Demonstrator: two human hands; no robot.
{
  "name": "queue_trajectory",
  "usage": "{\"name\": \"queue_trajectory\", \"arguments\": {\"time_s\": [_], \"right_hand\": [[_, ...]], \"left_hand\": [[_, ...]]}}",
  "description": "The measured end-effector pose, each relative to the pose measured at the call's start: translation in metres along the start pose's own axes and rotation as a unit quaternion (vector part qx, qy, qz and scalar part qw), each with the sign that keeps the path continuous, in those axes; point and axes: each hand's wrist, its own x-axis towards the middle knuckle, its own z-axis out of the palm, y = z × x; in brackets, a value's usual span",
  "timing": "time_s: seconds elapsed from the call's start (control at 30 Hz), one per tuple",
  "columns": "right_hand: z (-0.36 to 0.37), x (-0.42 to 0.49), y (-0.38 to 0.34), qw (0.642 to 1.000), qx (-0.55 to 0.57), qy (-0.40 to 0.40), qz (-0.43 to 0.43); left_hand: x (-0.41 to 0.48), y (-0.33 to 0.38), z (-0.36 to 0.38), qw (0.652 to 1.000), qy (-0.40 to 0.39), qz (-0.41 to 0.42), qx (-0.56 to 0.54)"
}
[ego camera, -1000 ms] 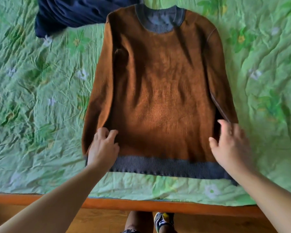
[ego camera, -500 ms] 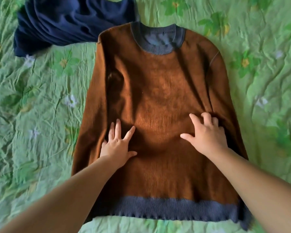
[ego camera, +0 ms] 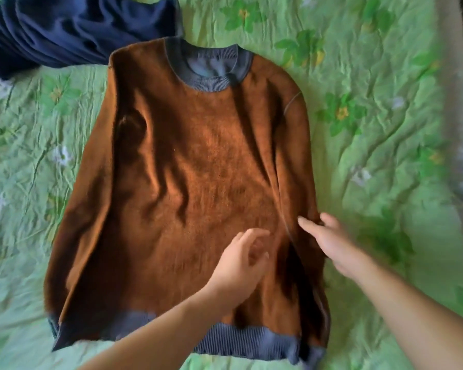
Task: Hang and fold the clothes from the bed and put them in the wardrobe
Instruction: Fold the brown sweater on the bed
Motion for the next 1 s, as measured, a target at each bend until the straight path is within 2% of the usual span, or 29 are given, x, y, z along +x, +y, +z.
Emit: {"name": "queue_trajectory", "arguments": {"time_s": [0.07,0.17,0.27,0.33,0.43,0.5,0.6,0.63,0.77,0.87,0.93,1.0], "right_hand": [[-0.014,-0.015,0.001,0.992,0.04,-0.108,0.045],[-0.04,-0.011,0.007,0.983,0.082,-0.148,0.067],[-0.069,-0.009,0.003,0.958,0.155,-0.226,0.08],[-0.083,-0.008,0.006,0.942,0.209,-0.243,0.094],[-0.094,-0.001,0.006,0.934,0.281,-0.213,0.061],[-0.101,0.004,0.005,0.925,0.323,-0.197,0.039],[-0.107,0.008,0.006,0.87,0.422,-0.241,0.085],[-0.108,0.009,0.007,0.866,0.424,-0.244,0.105],[-0.096,0.004,-0.005,0.835,0.417,-0.34,0.114],[-0.06,-0.017,-0.035,0.847,0.382,-0.367,0.037],[-0.028,-0.027,-0.052,0.878,0.328,-0.347,-0.044],[0.001,-0.036,-0.06,0.916,0.258,-0.294,-0.09]], "left_hand": [[-0.008,0.018,0.045,0.994,-0.028,-0.013,-0.105],[-0.009,0.041,0.088,0.973,-0.041,-0.064,-0.219],[-0.003,0.065,0.106,0.944,-0.043,-0.114,-0.306],[0.002,0.077,0.111,0.937,-0.031,-0.14,-0.317],[0.013,0.09,0.116,0.928,-0.018,-0.179,-0.327],[0.017,0.1,0.119,0.896,-0.024,-0.216,-0.388],[0.022,0.111,0.111,0.817,-0.064,-0.276,-0.503],[0.023,0.111,0.105,0.8,-0.085,-0.279,-0.525],[0.016,0.099,0.08,0.783,-0.116,-0.26,-0.552],[0.0,0.085,0.06,0.765,-0.128,-0.287,-0.562],[-0.011,0.071,0.048,0.765,-0.111,-0.298,-0.561],[-0.021,0.052,0.036,0.757,-0.069,-0.314,-0.569]]}}
